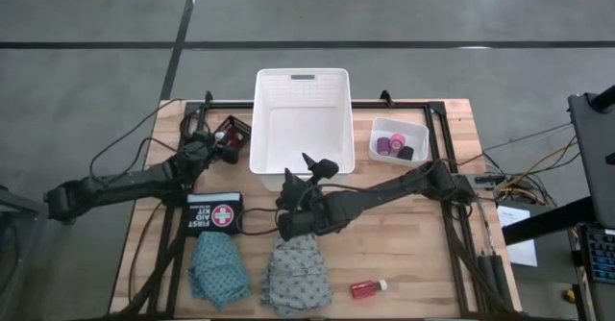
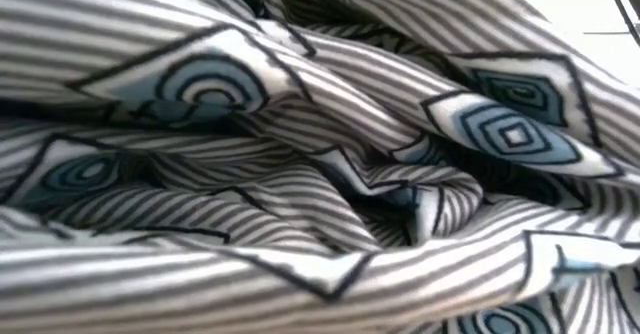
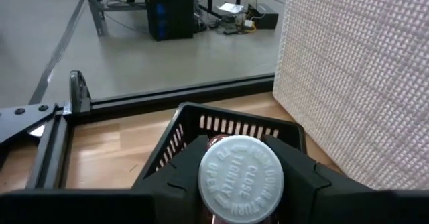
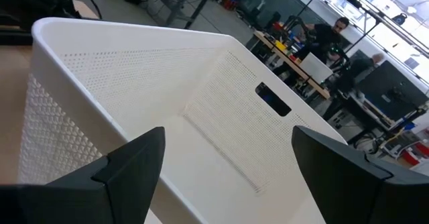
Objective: Pick & Place Medicine items
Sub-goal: Put the top red medicine bottle into the black bin
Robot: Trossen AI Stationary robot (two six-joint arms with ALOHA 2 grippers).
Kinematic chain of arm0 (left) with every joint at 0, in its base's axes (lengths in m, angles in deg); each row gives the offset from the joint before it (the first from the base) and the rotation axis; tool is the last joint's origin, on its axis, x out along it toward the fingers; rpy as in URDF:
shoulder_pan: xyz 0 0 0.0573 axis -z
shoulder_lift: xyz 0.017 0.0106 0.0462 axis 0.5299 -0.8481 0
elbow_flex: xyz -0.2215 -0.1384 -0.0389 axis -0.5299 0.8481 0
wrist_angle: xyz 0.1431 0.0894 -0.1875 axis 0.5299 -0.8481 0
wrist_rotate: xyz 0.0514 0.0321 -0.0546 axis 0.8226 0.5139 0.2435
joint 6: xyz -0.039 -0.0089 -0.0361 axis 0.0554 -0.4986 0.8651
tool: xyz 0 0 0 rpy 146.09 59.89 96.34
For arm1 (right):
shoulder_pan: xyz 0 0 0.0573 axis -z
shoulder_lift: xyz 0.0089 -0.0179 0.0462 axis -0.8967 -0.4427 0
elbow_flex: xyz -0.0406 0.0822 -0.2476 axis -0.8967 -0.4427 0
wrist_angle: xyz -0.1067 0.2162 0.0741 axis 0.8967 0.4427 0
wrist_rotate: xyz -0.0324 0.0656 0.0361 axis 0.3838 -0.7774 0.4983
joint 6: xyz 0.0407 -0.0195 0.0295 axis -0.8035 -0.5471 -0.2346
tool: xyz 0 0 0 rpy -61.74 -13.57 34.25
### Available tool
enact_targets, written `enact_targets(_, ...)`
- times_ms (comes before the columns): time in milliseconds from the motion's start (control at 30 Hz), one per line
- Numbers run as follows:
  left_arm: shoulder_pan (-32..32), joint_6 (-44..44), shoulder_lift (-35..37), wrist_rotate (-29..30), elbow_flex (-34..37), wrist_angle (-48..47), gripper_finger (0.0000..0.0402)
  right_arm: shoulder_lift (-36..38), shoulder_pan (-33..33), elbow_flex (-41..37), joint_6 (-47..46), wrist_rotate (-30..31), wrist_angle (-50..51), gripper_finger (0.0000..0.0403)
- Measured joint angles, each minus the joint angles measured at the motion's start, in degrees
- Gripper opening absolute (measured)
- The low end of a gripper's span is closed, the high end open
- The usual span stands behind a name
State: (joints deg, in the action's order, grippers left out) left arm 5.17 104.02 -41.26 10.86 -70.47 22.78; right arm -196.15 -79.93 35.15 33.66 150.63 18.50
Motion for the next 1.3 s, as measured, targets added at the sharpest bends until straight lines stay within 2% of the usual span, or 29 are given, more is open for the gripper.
enact_targets(1300,0.04,1.05,-0.02,-1.34,0.07,0.20,0.0134,-0.04,0.20,0.22,-0.94,1.27,-3.65,0.0325)
